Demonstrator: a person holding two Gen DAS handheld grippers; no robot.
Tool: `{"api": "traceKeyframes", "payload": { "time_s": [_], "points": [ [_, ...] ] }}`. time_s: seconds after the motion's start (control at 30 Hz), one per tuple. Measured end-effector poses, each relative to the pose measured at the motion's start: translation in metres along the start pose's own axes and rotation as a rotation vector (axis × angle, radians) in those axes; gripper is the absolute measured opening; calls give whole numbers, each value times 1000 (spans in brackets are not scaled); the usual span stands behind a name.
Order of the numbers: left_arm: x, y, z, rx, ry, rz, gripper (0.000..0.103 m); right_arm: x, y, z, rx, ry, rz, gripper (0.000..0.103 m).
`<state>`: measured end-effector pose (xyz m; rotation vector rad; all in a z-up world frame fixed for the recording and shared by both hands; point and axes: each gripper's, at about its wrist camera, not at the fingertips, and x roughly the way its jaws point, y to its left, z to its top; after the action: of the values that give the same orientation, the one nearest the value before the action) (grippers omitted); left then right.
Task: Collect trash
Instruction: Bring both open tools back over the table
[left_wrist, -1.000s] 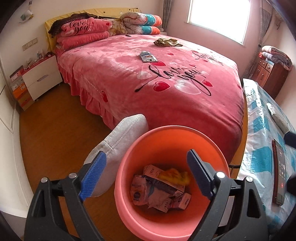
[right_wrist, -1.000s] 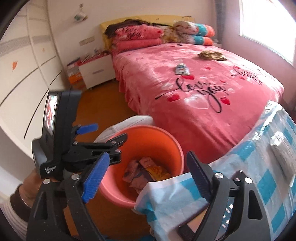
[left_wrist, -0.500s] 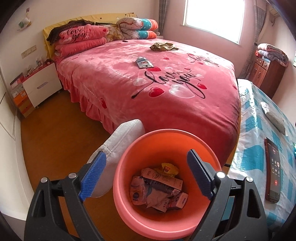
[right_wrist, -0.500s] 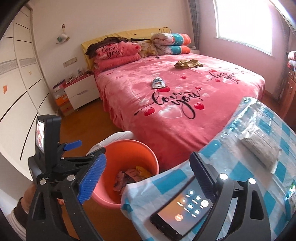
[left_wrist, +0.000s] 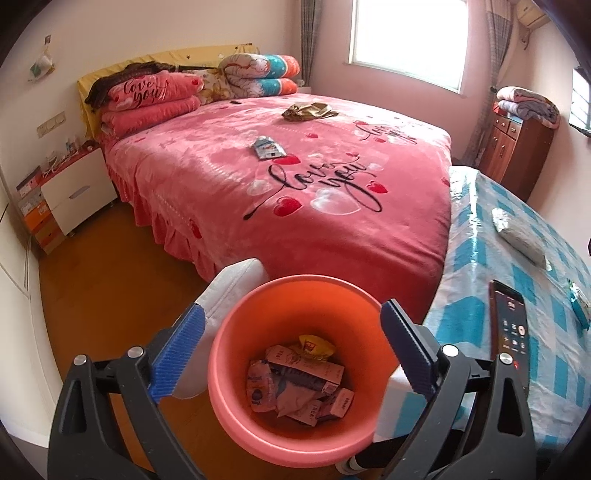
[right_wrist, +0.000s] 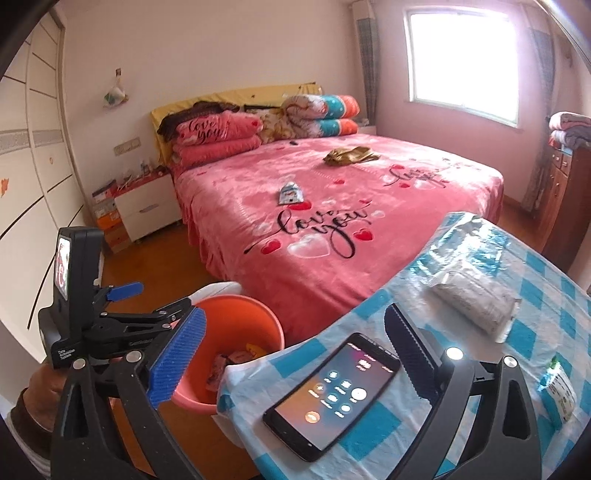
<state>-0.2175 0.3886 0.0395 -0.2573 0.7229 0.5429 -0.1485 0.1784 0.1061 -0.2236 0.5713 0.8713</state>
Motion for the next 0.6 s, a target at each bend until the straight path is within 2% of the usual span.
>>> {"api": "traceKeyframes", "payload": {
  "time_s": [0.2, 0.6],
  "points": [
    [-12, -15, 2, 27, -18, -17, 96, -20, -9, -9, 2, -53, -45, 98],
    [-36, -42, 2, 86, -51, -59, 97, -48, -35, -26, 130, -70, -77, 98]
  ]
}}
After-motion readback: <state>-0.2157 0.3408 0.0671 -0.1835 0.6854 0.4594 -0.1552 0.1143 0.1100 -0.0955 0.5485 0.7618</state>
